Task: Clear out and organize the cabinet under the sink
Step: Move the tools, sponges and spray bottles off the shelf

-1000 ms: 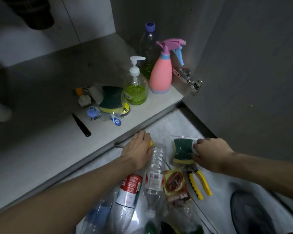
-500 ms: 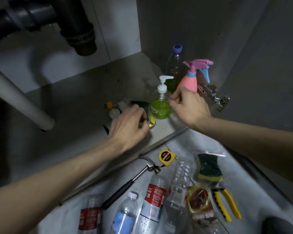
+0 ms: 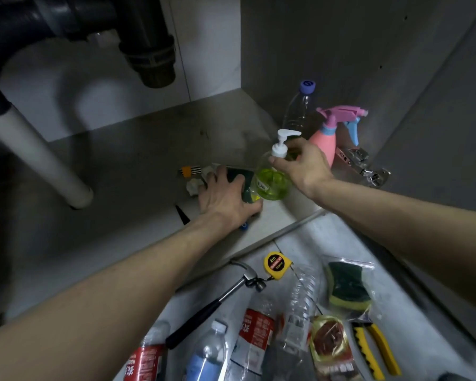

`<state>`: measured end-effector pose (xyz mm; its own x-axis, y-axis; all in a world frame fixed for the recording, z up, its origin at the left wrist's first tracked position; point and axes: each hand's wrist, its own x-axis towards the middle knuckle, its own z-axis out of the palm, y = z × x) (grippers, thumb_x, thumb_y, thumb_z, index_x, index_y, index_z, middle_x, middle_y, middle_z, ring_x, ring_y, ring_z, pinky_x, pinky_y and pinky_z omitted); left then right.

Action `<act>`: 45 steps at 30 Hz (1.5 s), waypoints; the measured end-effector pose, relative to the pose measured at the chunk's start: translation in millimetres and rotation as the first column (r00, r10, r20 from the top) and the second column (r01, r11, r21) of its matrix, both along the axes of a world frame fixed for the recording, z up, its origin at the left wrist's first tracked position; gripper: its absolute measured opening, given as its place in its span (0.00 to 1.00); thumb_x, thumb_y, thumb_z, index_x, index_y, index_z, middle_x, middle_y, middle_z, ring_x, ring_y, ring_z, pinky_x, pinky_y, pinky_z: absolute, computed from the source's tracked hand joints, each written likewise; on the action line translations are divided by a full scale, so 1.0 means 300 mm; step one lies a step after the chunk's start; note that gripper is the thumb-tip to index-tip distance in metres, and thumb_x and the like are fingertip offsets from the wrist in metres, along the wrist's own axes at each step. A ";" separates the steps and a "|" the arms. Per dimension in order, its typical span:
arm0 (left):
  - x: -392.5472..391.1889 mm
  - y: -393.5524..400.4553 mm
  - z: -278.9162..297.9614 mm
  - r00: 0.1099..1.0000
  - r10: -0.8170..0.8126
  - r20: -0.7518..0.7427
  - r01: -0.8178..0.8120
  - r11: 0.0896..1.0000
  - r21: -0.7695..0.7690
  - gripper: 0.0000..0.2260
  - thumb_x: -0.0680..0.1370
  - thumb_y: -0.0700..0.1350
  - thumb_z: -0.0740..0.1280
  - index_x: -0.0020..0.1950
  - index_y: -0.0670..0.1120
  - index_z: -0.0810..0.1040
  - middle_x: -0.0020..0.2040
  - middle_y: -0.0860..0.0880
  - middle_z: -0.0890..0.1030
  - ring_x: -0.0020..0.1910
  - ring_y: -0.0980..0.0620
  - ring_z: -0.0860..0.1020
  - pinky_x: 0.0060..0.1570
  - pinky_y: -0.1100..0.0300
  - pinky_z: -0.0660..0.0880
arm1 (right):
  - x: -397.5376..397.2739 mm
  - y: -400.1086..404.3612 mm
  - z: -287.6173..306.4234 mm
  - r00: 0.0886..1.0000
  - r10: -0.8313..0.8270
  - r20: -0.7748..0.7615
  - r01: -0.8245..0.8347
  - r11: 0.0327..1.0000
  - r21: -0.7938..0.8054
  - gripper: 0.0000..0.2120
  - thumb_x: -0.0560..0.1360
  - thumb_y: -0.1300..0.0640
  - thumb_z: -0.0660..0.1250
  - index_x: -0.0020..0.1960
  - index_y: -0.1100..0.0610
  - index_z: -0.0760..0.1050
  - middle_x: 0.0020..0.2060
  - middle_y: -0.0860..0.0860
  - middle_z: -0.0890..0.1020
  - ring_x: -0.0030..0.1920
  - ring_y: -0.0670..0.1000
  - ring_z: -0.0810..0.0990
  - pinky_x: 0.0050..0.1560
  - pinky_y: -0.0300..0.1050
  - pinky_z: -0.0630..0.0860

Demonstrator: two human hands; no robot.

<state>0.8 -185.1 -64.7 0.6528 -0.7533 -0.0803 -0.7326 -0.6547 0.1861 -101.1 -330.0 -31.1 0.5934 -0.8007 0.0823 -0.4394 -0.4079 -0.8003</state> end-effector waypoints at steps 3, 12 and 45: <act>0.002 -0.003 -0.009 1.000 -0.002 0.009 0.002 1.000 -0.017 0.26 0.69 0.66 0.69 0.59 0.52 0.73 0.69 0.43 0.64 0.66 0.39 0.66 0.60 0.45 0.70 | -0.012 -0.022 -0.012 1.000 0.006 -0.001 -0.006 1.000 -0.014 0.19 0.72 0.50 0.77 0.59 0.55 0.77 0.52 0.49 0.83 0.51 0.51 0.80 0.51 0.47 0.76; -0.004 -0.008 0.009 0.999 -0.026 0.019 0.029 0.982 -0.185 0.15 0.70 0.56 0.69 0.50 0.51 0.72 0.58 0.47 0.71 0.58 0.43 0.71 0.46 0.52 0.72 | -0.004 -0.018 -0.026 0.999 0.028 0.047 -0.027 0.999 -0.018 0.16 0.73 0.50 0.75 0.59 0.53 0.81 0.44 0.48 0.82 0.44 0.49 0.78 0.42 0.43 0.70; -0.181 0.308 -0.028 0.880 -0.474 0.013 0.437 0.801 -0.409 0.19 0.71 0.43 0.67 0.62 0.46 0.72 0.64 0.51 0.70 0.61 0.51 0.72 0.57 0.53 0.75 | -0.424 0.046 -0.228 0.966 -0.078 -0.247 0.068 0.997 -0.047 0.13 0.73 0.48 0.76 0.53 0.52 0.79 0.45 0.51 0.77 0.47 0.55 0.78 0.47 0.49 0.73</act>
<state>-53.4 -92.6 -73.0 0.2306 -0.9421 0.2435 -0.8972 -0.1090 0.4281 -228.2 -316.2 -99.6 0.5389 -0.8419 -0.0290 -0.6521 -0.3951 -0.6470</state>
